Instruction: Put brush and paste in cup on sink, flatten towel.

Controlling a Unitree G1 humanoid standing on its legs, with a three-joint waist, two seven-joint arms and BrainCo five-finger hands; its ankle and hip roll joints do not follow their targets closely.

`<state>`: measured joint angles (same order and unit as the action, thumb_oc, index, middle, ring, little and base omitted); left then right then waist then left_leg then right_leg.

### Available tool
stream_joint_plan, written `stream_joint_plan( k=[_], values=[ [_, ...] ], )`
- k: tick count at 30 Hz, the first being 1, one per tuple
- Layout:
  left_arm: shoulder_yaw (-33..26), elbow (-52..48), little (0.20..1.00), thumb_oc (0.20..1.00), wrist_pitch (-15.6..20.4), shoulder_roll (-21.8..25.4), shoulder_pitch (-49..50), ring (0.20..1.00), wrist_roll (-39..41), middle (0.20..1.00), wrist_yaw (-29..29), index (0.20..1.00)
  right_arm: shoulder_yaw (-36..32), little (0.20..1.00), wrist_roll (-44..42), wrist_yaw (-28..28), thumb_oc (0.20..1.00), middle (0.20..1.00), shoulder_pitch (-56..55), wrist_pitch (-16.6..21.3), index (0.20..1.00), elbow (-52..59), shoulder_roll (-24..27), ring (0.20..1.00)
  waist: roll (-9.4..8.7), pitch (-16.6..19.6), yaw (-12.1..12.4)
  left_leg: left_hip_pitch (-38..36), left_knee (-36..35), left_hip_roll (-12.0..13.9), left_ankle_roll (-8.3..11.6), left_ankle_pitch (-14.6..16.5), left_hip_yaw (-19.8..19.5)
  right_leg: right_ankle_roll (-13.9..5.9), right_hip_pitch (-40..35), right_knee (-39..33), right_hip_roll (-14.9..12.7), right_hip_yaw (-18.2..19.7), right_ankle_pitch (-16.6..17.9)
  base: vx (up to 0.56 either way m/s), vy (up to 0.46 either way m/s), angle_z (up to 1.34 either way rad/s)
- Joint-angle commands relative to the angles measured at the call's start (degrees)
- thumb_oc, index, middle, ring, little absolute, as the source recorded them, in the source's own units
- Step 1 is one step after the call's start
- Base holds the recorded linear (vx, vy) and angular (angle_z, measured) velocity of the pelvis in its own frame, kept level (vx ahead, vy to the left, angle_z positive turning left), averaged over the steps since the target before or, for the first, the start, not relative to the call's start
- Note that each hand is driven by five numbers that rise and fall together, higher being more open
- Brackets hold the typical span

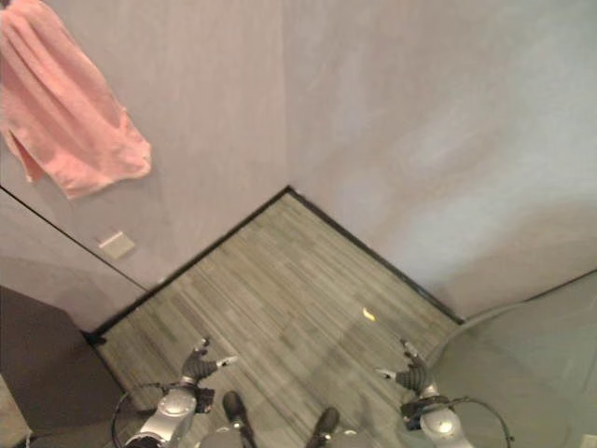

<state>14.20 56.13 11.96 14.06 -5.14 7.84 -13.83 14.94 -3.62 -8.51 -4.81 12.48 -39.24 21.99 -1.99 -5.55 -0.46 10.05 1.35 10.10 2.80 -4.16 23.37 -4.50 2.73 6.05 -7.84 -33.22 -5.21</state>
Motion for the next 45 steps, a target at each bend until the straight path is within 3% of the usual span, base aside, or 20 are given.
stream_joint_plan(
  k=[1, 2, 3, 4, 5, 8, 9, 13, 16, 18, 23, 28, 31, 32, 34, 36, 38, 39, 41, 45],
  values=[
    [-0.57, -1.19, 1.000, 1.000, 1.61, 2.70, -1.39, 1.000, -2.79, 1.000, -0.21, 1.000, -0.14, 1.000, 0.47, -0.28, 1.000, 1.000, 2.12, 0.73, 1.000, 1.20, -1.24, 1.000, -2.84, -0.03, 1.44, 2.60, 2.30, -3.66, -0.05, -1.44, -0.38, -5.19, -6.25, 4.55, -8.65, 10.62, 7.49, 0.17, 0.209, 0.32],
    [-0.57, -1.19, 1.000, 1.000, 1.61, 2.71, -1.39, 1.000, -2.79, 1.000, -0.21, 1.000, -0.14, 1.000, 0.47, -0.28, 1.000, 1.000, 2.12, 0.74, 1.000, 1.20, -1.25, 1.000, -2.86, -0.03, 1.47, 2.60, 2.31, -3.67, -0.06, -1.42, -0.35, -5.21, -6.21, 4.59, -8.68, 10.67, 7.48, 0.31, 0.415, 0.37],
    [-0.15, -1.19, 1.000, 1.000, 1.62, 3.21, -1.83, 1.000, -3.66, 1.000, -0.49, 1.000, 1.01, 1.000, 1.16, -0.31, 1.000, 1.000, 3.07, 0.76, 1.000, 0.57, -2.26, 1.000, -3.40, -0.07, 1.60, 1.22, 2.06, -6.12, -2.11, 0.45, -0.18, -6.22, -4.52, 11.09, -11.21, 12.28, 12.12, 0.15, 0.215, 0.28],
    [-0.16, -1.19, 1.000, 1.000, 1.62, 3.22, -1.84, 1.000, -3.66, 1.000, -0.49, 1.000, 1.01, 1.000, 1.16, -0.31, 1.000, 1.000, 3.08, 0.76, 1.000, 0.56, -2.27, 1.000, -3.43, -0.07, 1.62, 1.21, 2.04, -6.15, -2.13, 0.45, -0.14, -6.24, -4.48, 11.14, -11.25, 12.33, 12.10, 0.30, 0.414, 0.27],
    [0.27, -2.36, 1.000, 1.000, 1.61, 3.81, -2.20, 1.000, -3.88, 1.000, -0.72, 1.000, 2.18, 1.000, 2.07, -0.31, 1.000, 1.000, 3.90, 0.71, 1.000, 0.64, -2.53, 1.000, -3.17, -0.59, 1.41, -0.91, 1.03, -8.15, -3.84, 1.49, -0.99, -6.72, -2.28, 17.94, -11.66, 14.15, 15.90, 0.24, 0.285, 0.22],
    [1.40, -4.70, 1.000, 1.000, 1.59, 4.43, -2.14, 1.000, -4.26, 1.000, -0.69, 1.000, 3.02, 1.000, 1.94, -0.02, 1.000, 1.000, 4.03, 0.71, 1.000, 1.01, -2.65, 1.000, -1.71, -1.03, -0.01, -4.13, -2.93, -9.56, -5.34, 0.76, -4.21, -4.98, 3.96, 22.22, -4.53, 22.10, 14.99, 0.23, 0.213, 0.63],
    [1.53, -4.79, 1.000, 1.000, 1.73, 4.25, -2.14, 1.000, -4.25, 1.000, -0.64, 1.000, 3.23, 1.000, 1.93, 0.10, 1.000, 1.000, 3.92, 0.74, 1.000, 0.73, -2.87, 1.000, -1.51, -1.14, -0.26, -5.79, -4.51, -10.08, -5.42, 0.59, -4.74, -4.96, 5.55, 22.20, -4.13, 22.51, 15.63, 0.21, 0.121, 0.79],
    [1.75, -4.96, 1.000, 1.000, 1.61, 4.20, -2.23, 1.000, -3.81, 1.000, -0.68, 1.000, 1.07, 1.000, -10.14, 3.48, 1.000, 1.000, 1.78, 1.99, 1.000, 3.75, -4.71, 1.000, -0.39, -2.05, -2.42, -9.68, -6.35, -9.82, -4.54, 1.14, -8.01, -3.80, 11.86, 17.17, -0.69, 22.52, 12.30, 0.28, 0.033, 0.33],
    [1.74, -4.20, 1.000, 1.000, 1.45, 3.90, -2.03, 1.000, -4.25, 1.000, -0.47, 1.000, 0.52, 1.000, -9.99, 2.91, 1.000, 1.000, 1.45, 1.80, 1.000, 4.57, -4.45, 1.000, -1.59, -1.78, -3.14, -11.44, -6.35, -10.50, -3.26, 2.62, -9.79, -4.46, 13.17, 4.09, -0.26, 22.53, 14.21, 0.33, -0.098, 0.60],
    [1.70, -3.25, 1.000, 1.000, 1.29, 3.61, -2.19, 1.000, -4.83, 1.000, -0.70, 1.000, -0.40, 1.000, -13.14, 2.77, 1.000, 1.000, 1.46, 2.03, 1.000, 5.01, -4.91, 1.000, -1.83, -1.92, -4.51, -13.43, -6.35, -10.44, -2.45, 4.00, -12.00, -5.58, 14.88, -2.72, 0.73, 25.95, 16.74, 0.40, -0.114, 0.62],
    [2.36, -0.54, 1.000, 1.000, 1.09, 2.20, -2.79, 1.000, -5.22, 1.000, -0.75, 1.000, -0.44, 1.000, -12.75, 2.70, 1.000, 1.000, 1.40, 1.36, 1.000, 2.70, -4.71, 1.000, -2.75, -0.54, -5.81, -16.45, -4.71, -10.84, -1.92, 5.97, -16.05, -4.69, 11.91, -2.33, 2.99, 31.87, 15.85, 0.37, -0.107, 0.82],
    [3.32, -0.50, 1.000, 1.000, 0.83, 0.68, -2.81, 1.000, -3.52, 1.000, -0.14, 1.000, -1.27, 1.000, -12.17, 2.18, 1.000, 1.000, 1.30, 0.95, 1.000, 1.70, -2.76, 1.000, -2.21, -0.19, -6.34, -12.36, 9.48, -10.09, 1.17, 4.26, -17.30, -2.08, 8.29, -2.01, 4.01, 28.77, 13.14, 0.29, -0.142, 0.49],
    [4.23, -1.39, 1.000, 1.000, 0.83, 1.04, -3.18, 1.000, -3.84, 1.000, 0.22, 1.000, -1.24, 1.000, -10.71, 1.80, 1.000, 1.000, 1.36, 0.95, 1.000, 2.10, -1.78, 1.000, -3.03, -1.25, -6.10, -7.61, 18.90, -9.01, 3.29, 1.04, -16.54, -0.70, 6.39, -2.15, 3.48, 27.18, 12.11, 0.12, -0.110, 0.38],
    [5.13, -3.07, 1.000, 1.000, 0.79, 1.43, -3.62, 1.000, -4.01, 1.000, 0.23, 1.000, -1.05, 1.000, -10.01, 1.75, 1.000, 1.000, 1.13, 0.81, 1.000, 2.11, -1.28, 1.000, -3.77, -2.26, -5.85, -4.47, 24.62, -6.96, 3.86, -0.17, -13.08, 0.20, 5.00, -2.04, 3.05, 25.63, 10.99, 0.29, -0.230, 0.25],
    [6.01, -2.87, 1.000, 1.000, 0.69, 1.50, -4.10, 1.000, -4.16, 1.000, 0.49, 1.000, -1.45, 1.000, -9.41, 0.98, 1.000, 1.000, -0.02, 0.76, 1.000, 0.69, -1.60, 1.000, -3.79, -2.21, -7.03, -3.24, 17.25, 0.94, 3.81, -1.45, -2.35, -0.25, 2.74, -3.06, 2.25, 23.27, 9.63, 0.30, -0.069, 0.65],
    [6.02, -2.34, 1.000, 1.000, 0.71, 1.30, -4.02, 1.000, -4.69, 1.000, 0.31, 1.000, -1.77, 1.000, -9.18, 0.59, 1.000, 1.000, -0.32, 0.65, 1.000, 0.09, -1.71, 1.000, -3.35, -1.75, -7.03, -3.51, 7.77, 1.91, 3.80, -1.30, -2.11, -1.54, 1.84, -4.04, 1.75, 23.21, 8.80, 0.28, 0.216, 0.91],
    [5.84, -1.58, 1.000, 1.000, 0.77, 1.01, -4.11, 1.000, -5.21, 1.000, -0.20, 1.000, -1.34, 1.000, -8.20, 0.42, 1.000, 1.000, -0.39, 0.60, 1.000, -1.41, -1.81, 1.000, -1.34, -0.62, -7.34, -2.94, -3.72, 7.68, 6.35, -9.80, -0.90, -2.68, 1.24, -4.05, 1.01, 23.44, 7.32, 0.32, 0.333, 0.11],
    [5.79, -1.34, 1.000, 1.000, 0.81, 0.94, -4.29, 1.000, -5.15, 1.000, -0.49, 1.000, -1.14, 1.000, -7.98, 0.31, 1.000, 1.000, -0.17, 0.58, 1.000, -1.69, -1.76, 1.000, -0.85, -0.51, -7.20, -2.28, -5.27, 8.77, 6.66, -11.27, -2.05, -3.01, 0.53, -4.16, 0.66, 23.69, 6.98, 0.21, 0.222, -0.14],
    [5.83, -1.42, 1.000, 1.000, 0.87, 0.92, -4.26, 1.000, -4.83, 1.000, -0.61, 1.000, -0.82, 1.000, -7.75, 0.45, 1.000, 1.000, 0.26, 0.44, 1.000, -2.34, -1.70, 1.000, 0.21, -0.06, -6.91, -2.58, -6.35, 9.05, 7.21, -11.34, -3.08, -3.45, -0.54, -4.25, 0.28, 24.45, 6.50, 0.25, 0.259, -0.21],
    [6.36, -2.24, 1.000, 1.000, 1.07, 1.38, -3.36, 1.000, -4.57, 1.000, -0.09, 1.000, -0.44, 1.000, -7.35, 0.68, 1.000, 1.000, 1.44, -0.12, 1.000, -3.78, -2.35, 1.000, 0.62, 0.62, -5.84, -3.42, -2.33, 5.40, 5.52, -7.40, -5.99, -3.96, -3.17, -2.74, -2.58, 27.34, 5.67, 0.24, 0.326, -0.43]
  ],
)
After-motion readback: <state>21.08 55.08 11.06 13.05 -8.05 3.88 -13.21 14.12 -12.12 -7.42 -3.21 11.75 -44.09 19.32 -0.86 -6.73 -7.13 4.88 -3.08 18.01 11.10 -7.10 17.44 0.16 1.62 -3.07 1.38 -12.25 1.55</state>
